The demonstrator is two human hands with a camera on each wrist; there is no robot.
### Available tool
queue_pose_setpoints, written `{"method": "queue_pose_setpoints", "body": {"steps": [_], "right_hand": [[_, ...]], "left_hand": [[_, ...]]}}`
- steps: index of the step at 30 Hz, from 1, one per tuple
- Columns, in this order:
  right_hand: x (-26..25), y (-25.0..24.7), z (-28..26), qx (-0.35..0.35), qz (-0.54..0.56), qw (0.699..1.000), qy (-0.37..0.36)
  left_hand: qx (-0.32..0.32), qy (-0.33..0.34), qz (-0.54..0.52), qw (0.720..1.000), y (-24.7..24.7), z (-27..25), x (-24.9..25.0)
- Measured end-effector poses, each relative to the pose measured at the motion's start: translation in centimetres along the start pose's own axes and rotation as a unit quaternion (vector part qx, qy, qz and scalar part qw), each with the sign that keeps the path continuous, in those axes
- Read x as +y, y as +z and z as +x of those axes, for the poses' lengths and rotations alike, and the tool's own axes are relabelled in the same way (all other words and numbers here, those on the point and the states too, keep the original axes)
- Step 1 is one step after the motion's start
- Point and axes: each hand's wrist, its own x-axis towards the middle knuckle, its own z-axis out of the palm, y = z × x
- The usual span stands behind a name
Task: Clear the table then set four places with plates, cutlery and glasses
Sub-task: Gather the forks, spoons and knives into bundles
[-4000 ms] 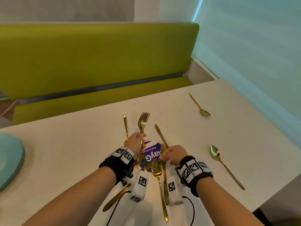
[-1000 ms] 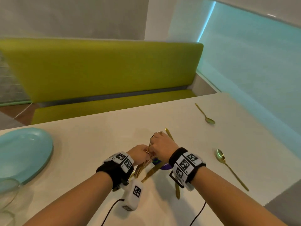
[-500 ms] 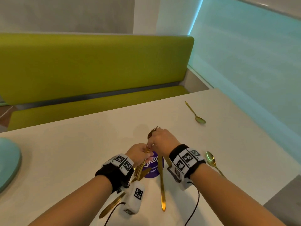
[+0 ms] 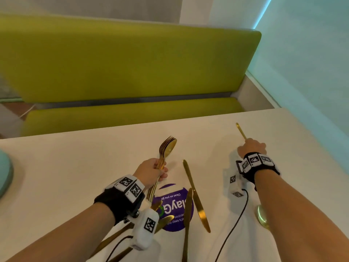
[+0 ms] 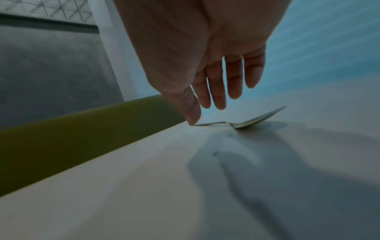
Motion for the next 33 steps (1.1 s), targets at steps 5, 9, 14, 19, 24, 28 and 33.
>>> {"method": "queue_pose_setpoints", "body": {"steps": [5,9,14,19,24,28,33], "right_hand": [[0.5,1.2,2.6,-0.016,-0.022,1.0,-0.006],[0.9,1.8,3.9,-0.016,-0.035,0.999,0.006],[0.7,2.0,4.1,0.026,-0.067,0.997,-0.002],[-0.1,1.7,3.4,0.012,-0.015,1.0,0.022],[-0.7,0.5,0.9,-0.016,0.035,0.999,0.005],[-1.6,-0.6,-2.6,0.022,-0.08,0.989,-0.126],[-3.4,-2.6,-11.0,0.075,-0.202,0.921,-0.324]], "left_hand": [[0.003,-0.011,-0.006,1.0,0.2,1.1,0.0],[0.01,-0.013,-0.003,1.0,0.4,1.8,0.0],[0.008,-0.009,-0.006,1.0,0.5,2.3,0.1],[0.009,-0.007,-0.012,1.0,0.4,2.4,0.3],[0.001,-0.001,-0.002,1.0,0.4,1.7,0.5],[0.008,0.018,0.016,1.0,0.2,0.4,1.0],[0.021,0.038,0.025,0.999,-0.5,-1.8,1.2]]}}
